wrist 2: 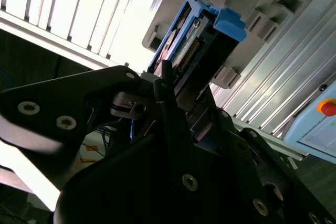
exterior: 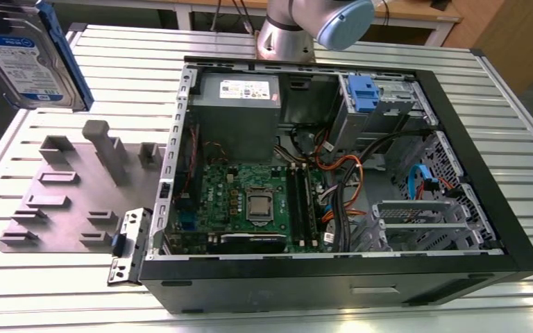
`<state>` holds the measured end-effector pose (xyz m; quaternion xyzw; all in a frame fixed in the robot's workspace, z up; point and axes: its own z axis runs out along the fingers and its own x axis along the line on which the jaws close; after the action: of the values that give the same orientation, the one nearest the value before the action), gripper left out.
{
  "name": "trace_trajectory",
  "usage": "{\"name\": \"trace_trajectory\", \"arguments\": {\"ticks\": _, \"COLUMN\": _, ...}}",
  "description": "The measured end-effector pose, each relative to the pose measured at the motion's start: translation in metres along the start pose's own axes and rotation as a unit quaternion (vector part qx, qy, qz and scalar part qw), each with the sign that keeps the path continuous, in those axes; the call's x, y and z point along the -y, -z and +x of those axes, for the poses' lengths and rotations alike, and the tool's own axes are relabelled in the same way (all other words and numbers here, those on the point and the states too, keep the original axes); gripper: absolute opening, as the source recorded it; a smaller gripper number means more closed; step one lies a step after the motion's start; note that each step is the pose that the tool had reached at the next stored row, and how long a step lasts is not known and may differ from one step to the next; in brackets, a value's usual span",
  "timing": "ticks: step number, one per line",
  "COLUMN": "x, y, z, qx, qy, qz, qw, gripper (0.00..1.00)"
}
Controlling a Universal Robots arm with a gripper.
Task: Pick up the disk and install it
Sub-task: 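Pick up the disk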
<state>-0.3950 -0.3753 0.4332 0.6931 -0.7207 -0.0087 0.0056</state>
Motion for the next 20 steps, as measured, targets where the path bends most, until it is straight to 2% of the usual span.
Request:
{"name": "trace_trajectory", "arguments": {"ticks": 11, "x": -0.0004, "y": 0.0199, "z": -0.0001, "qx": 0.0, "qy": 0.0, "qz": 0.0001, "qw": 1.0, "gripper": 0.35}}
{"name": "trace_trajectory", "arguments": {"ticks": 20, "x": -0.0004, "y": 0.0217, "z": -0.0001, "qx": 0.0, "qy": 0.0, "qz": 0.0, "qw": 1.0, "gripper": 0.35}}
